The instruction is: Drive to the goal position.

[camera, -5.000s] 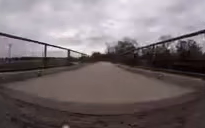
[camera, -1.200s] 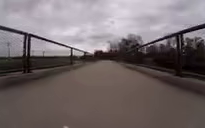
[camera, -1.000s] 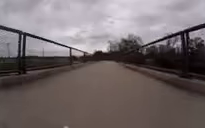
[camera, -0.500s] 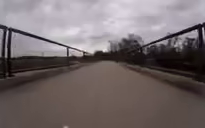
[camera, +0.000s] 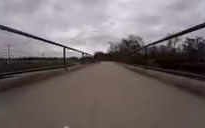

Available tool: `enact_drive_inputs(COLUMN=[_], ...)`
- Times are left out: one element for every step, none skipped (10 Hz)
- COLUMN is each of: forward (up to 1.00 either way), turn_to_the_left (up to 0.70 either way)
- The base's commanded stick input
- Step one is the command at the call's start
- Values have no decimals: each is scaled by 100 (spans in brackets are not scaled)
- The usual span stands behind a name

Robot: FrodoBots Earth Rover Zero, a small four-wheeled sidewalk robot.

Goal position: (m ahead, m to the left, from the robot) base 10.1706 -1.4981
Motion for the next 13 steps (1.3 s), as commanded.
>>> enact_drive_inputs(forward=[100, 100, 100, 100, 100, 100, 100, 100, 100, 100, 100, 100, 100], turn_to_the_left=[0, 0, 0, 0, 0, 0, 0, 0, 0, 0, 0, 0, 0])
